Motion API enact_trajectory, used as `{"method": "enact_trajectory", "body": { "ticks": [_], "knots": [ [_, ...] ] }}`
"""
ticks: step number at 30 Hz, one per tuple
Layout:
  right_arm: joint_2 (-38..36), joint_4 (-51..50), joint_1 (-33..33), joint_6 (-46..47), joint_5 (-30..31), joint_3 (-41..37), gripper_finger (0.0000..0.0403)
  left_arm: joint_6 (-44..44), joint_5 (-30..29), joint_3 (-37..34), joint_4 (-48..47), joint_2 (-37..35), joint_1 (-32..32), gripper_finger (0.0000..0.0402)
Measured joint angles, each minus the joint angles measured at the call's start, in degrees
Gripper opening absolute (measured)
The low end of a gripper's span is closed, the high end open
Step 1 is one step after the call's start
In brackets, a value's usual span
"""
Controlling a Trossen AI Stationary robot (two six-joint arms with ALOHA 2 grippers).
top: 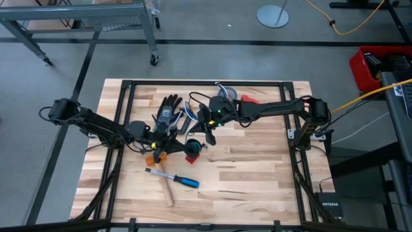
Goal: Coil cords
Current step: Uncoil the green wire from the black spool
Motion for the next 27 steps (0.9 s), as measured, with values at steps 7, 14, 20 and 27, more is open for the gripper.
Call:
{"method": "enact_trajectory", "body": {
  "ticks": [7,14,20,27],
  "knots": [
    [0.00,-4.84,1.55,-0.45,-2.30,0.00,0.0005,6.41,-5.87,0.74,-0.08,-0.04,-0.02,0.0000],
    [-0.21,-15.88,1.48,-0.43,-4.01,0.34,0.0005,8.06,-9.30,0.61,-1.30,-0.02,0.04,0.0000],
    [-0.22,-21.53,1.46,-0.39,-12.80,0.22,0.0005,8.67,-12.29,0.61,-4.57,-0.02,0.11,0.0001],
    [-0.17,-28.22,1.35,-0.41,-13.71,0.33,0.0005,8.31,-15.94,0.61,-8.17,-0.02,0.09,0.0001]
  ]
}}
